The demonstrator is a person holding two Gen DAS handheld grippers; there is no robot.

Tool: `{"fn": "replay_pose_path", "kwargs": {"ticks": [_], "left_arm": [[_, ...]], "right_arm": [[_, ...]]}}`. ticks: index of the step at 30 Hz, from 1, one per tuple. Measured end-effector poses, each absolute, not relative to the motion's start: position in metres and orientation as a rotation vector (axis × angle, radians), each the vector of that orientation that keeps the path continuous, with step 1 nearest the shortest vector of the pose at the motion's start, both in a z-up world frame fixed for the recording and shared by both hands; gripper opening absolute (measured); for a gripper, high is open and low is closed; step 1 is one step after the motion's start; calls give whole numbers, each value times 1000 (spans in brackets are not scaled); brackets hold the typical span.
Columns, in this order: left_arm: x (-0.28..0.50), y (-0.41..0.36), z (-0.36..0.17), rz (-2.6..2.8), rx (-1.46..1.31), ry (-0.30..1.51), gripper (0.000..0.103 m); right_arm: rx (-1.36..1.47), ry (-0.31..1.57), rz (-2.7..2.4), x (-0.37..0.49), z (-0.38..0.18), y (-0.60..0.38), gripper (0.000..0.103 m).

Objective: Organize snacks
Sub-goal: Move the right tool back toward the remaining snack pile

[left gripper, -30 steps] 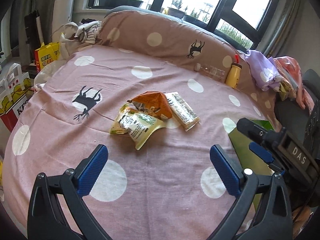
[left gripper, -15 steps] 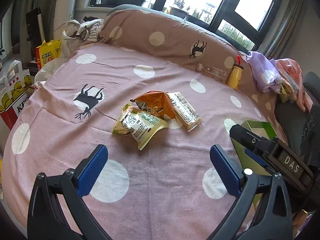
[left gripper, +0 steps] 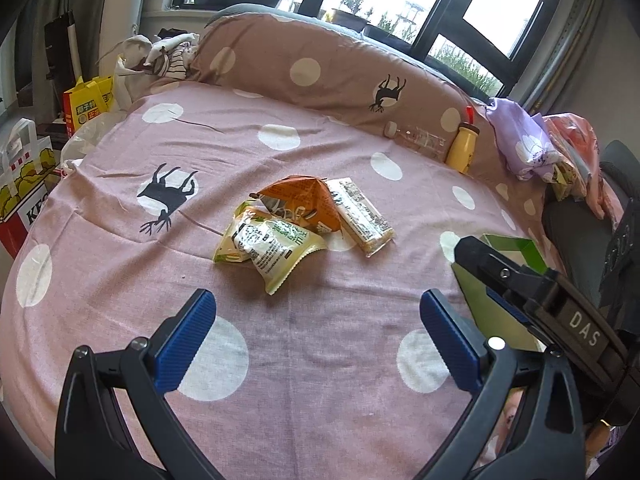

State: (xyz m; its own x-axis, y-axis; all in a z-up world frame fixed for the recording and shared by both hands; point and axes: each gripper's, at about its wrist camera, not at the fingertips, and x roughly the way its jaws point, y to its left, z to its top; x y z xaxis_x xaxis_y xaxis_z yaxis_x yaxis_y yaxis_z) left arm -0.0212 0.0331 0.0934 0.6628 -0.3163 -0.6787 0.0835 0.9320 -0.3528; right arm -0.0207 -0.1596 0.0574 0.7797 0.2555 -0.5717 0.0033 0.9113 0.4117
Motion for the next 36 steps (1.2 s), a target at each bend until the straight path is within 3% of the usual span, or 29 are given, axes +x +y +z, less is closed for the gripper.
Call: {"fn": "replay_pose_path", "kwargs": {"ticks": [36], "left_arm": [[-32,36,98,-201,-317,702,102]], "right_arm": [[362,639,84,-24,60,-156,98]]}}
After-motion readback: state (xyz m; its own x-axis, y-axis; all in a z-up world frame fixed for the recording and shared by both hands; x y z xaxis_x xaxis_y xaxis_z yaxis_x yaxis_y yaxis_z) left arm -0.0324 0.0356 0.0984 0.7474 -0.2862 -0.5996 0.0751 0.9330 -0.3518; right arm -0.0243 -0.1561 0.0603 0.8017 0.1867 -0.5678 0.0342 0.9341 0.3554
